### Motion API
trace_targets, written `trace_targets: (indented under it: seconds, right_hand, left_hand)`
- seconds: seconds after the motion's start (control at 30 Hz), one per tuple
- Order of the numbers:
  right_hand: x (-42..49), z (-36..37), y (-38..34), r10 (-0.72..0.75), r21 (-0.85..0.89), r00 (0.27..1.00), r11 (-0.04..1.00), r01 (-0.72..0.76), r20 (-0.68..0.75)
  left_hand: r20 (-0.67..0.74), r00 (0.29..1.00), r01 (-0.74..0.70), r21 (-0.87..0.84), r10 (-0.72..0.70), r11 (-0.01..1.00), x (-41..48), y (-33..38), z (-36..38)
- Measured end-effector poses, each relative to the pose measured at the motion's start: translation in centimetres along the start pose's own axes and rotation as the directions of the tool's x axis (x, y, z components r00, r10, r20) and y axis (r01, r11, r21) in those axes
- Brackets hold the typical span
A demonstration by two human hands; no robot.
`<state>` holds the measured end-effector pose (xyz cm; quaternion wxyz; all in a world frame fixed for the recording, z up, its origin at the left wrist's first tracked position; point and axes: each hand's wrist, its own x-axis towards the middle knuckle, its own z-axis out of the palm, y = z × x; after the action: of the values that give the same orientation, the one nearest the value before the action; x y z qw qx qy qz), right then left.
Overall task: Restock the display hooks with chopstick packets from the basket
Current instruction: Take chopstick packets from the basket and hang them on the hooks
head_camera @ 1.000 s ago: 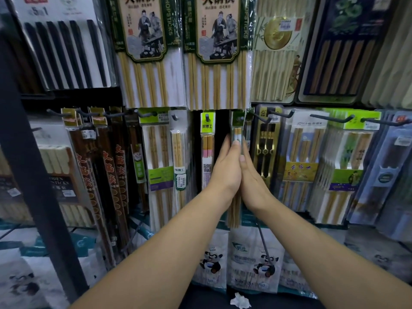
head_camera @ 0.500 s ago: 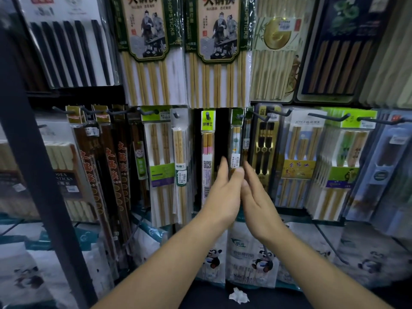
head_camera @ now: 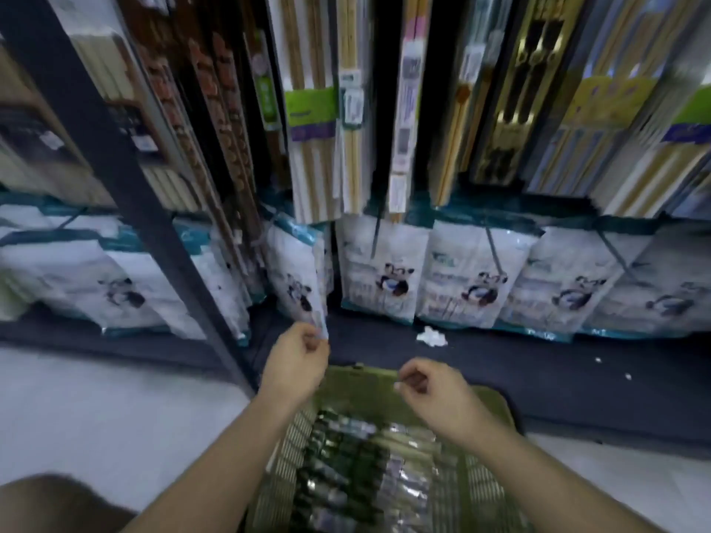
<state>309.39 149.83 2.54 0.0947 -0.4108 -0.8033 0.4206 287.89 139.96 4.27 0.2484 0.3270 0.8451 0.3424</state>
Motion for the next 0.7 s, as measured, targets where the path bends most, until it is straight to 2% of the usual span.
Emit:
trace_targets:
  seconds: [0.13, 0.23, 0.33, 0.43, 0.5, 0.7]
  right_hand:
    - [0.6, 8.1, 7.0, 0.220, -0.114, 0.955, 0.973, -0.200, 0.200]
    - [0.7, 13.2, 11.5, 0.337, -0.210, 0.898, 0.935, -0.285, 0.284]
    - [1.2, 16.1, 14.5, 0.356, -0.368, 0.889, 0.898, -0.240, 0.288]
    - [2.6, 17.6, 16.1, 0.320, -0.368, 0.912, 0.905, -0.214, 0.256]
    - [3.8, 18.2, 16.7, 0.297, -0.380, 0.923, 0.905, -0.191, 0.244]
    - [6.8, 20.0, 17.1, 0.293, -0.565, 0.921, 0.819, -0.104, 0.255]
  left_hand:
    - [-0.048, 0.975, 0.220, 0.231, -0.215, 0.948, -1.2, -8.9, 2.8]
    - [-0.010, 0.951, 0.297, 0.312, -0.310, 0.902, -2.8, -14.3, 4.0]
    - [0.048, 0.946, 0.302, 0.224, -0.320, 0.927, -3.8, -17.9, 4.6]
    - [0.035, 0.957, 0.283, 0.110, -0.288, 0.953, -3.9, -19.4, 5.1]
    - [0.018, 0.962, 0.271, 0.089, -0.274, 0.958, -3.7, -19.7, 5.3]
    - [0.006, 0.965, 0.262, 0.069, -0.263, 0.963, -3.6, -20.3, 5.5]
